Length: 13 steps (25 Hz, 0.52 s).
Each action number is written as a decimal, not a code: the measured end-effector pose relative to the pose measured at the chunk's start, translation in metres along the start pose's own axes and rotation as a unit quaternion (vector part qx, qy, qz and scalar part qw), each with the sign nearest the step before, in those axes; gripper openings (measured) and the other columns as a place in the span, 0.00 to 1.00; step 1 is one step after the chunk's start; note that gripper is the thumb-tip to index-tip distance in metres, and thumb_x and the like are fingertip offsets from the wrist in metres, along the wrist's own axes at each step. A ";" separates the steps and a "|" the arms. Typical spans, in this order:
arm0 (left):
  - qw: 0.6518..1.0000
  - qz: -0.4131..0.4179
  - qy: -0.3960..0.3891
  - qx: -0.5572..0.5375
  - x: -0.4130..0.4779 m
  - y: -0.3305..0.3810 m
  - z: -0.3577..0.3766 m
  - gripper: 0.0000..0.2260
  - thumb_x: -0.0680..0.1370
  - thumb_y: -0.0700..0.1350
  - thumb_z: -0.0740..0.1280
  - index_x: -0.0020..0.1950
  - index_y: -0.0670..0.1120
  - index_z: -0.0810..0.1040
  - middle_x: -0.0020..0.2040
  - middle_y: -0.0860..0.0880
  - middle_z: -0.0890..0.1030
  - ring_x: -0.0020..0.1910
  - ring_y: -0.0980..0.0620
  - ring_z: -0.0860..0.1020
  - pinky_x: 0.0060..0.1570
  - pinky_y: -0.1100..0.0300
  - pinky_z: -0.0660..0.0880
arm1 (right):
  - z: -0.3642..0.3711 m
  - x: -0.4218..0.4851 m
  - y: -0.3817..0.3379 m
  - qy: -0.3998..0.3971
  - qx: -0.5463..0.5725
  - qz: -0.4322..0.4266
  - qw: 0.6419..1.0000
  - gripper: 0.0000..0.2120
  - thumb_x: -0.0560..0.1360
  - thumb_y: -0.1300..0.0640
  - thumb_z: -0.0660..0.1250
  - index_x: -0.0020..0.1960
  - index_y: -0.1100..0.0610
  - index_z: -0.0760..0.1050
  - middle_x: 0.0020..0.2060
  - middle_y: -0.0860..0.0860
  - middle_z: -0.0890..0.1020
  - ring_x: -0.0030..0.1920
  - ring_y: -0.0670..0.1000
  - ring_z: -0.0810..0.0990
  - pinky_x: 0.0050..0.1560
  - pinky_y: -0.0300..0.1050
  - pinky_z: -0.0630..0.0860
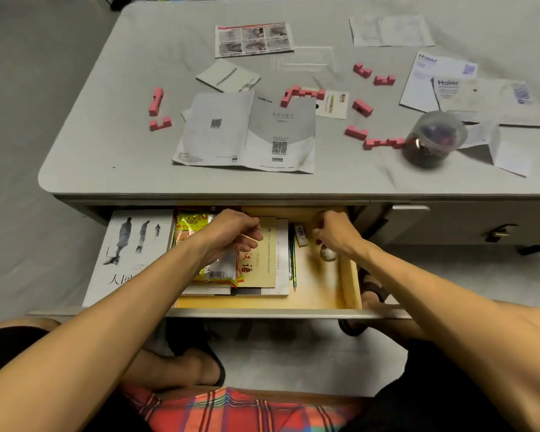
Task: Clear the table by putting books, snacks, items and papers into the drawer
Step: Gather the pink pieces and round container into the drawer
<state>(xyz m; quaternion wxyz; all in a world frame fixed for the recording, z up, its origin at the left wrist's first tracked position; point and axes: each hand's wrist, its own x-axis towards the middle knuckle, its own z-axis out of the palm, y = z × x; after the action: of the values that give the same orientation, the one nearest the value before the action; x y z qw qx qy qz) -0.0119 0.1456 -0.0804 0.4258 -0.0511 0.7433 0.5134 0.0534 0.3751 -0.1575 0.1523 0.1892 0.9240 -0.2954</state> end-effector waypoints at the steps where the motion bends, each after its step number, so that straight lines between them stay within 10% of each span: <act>1: 1.000 0.010 -0.002 0.007 -0.006 0.005 0.001 0.09 0.82 0.44 0.62 0.51 0.40 0.79 0.40 0.45 0.82 0.30 0.54 0.78 0.30 0.64 0.75 | -0.009 -0.008 -0.002 -0.007 0.000 -0.027 1.000 0.07 0.76 0.61 0.66 0.52 0.62 0.79 0.44 0.56 0.84 0.42 0.54 0.84 0.45 0.50 0.82; 7: 0.978 0.154 0.136 0.040 -0.015 0.042 0.001 0.05 0.79 0.41 0.64 0.52 0.43 0.79 0.47 0.44 0.81 0.42 0.50 0.80 0.43 0.56 0.78 | -0.070 -0.031 -0.035 0.127 0.070 -0.107 0.984 0.10 0.78 0.58 0.66 0.58 0.58 0.81 0.51 0.53 0.85 0.49 0.50 0.82 0.53 0.45 0.79; 10: 0.877 0.225 0.306 0.295 0.006 0.061 -0.015 0.18 0.76 0.43 0.68 0.66 0.46 0.74 0.64 0.44 0.76 0.62 0.45 0.75 0.60 0.50 0.74 | -0.085 -0.012 -0.065 0.147 0.123 -0.062 0.979 0.18 0.77 0.57 0.66 0.65 0.61 0.76 0.61 0.57 0.81 0.60 0.54 0.79 0.59 0.46 0.74; 13: 0.840 0.198 0.263 0.430 0.034 0.076 -0.031 0.30 0.75 0.51 0.69 0.74 0.48 0.64 0.70 0.43 0.71 0.67 0.41 0.71 0.63 0.46 0.72 | -0.092 0.015 -0.099 0.107 0.216 0.015 0.970 0.21 0.76 0.58 0.66 0.68 0.63 0.70 0.65 0.56 0.77 0.61 0.56 0.77 0.52 0.44 0.72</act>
<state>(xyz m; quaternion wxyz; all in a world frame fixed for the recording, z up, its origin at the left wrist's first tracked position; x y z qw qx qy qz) -0.0898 0.1683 -0.0457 0.0823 0.1526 0.9677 0.1828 -0.0189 0.3593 -0.0433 0.0123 0.2621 0.8462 -0.4639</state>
